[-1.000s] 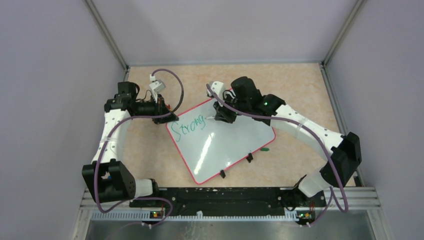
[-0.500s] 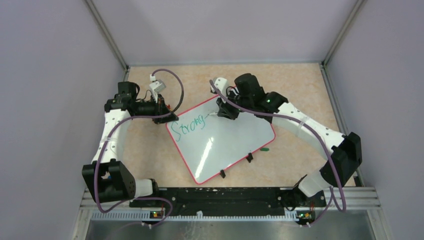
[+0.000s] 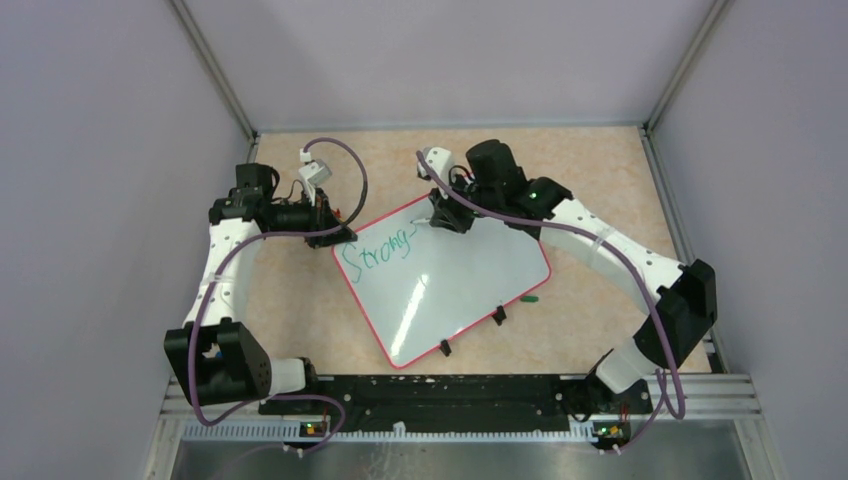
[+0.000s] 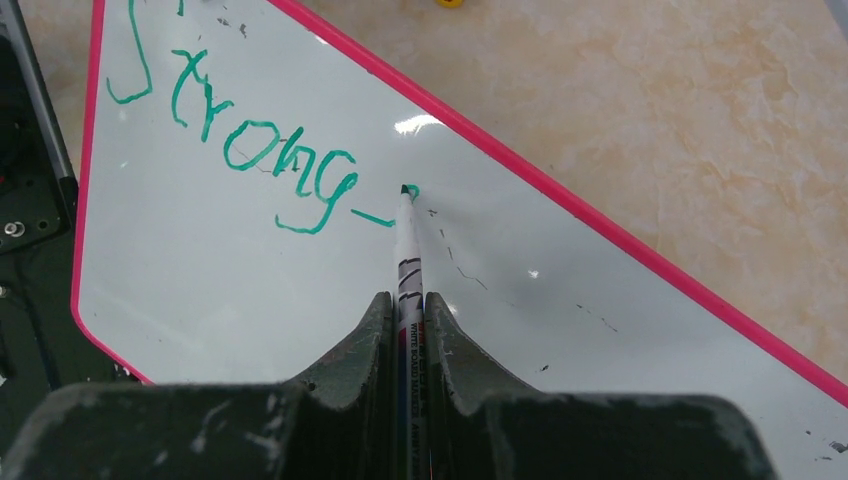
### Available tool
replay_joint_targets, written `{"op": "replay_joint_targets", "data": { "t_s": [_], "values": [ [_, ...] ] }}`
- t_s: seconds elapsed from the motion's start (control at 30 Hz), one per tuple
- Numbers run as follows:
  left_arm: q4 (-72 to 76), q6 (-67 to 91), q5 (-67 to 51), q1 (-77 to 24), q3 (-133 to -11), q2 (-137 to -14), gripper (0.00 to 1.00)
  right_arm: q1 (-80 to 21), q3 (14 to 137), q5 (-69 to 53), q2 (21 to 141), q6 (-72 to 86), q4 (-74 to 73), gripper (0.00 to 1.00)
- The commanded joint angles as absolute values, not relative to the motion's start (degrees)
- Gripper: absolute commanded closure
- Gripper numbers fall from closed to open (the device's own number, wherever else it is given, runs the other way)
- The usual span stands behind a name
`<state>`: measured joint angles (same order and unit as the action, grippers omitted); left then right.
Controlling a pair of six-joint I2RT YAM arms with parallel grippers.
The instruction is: Write a sentence on the whiteboard
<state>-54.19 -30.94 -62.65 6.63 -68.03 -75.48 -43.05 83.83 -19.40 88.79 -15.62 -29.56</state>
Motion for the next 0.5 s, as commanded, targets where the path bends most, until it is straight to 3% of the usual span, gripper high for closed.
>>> {"op": "replay_joint_targets", "data": {
  "t_s": [0.0,0.47],
  "values": [
    [-52.43,-31.9,-61.74,5.98,-67.31,-74.16,1.0,-43.2,86.67,-20.69,89.82,-15.36,-28.47,1.0],
    [-52.31,-31.67,-61.44,5.98,-67.23,-74.07,1.0,-44.91,83.57,-20.92,88.4,-15.56,-28.95,1.0]
  ]
}}
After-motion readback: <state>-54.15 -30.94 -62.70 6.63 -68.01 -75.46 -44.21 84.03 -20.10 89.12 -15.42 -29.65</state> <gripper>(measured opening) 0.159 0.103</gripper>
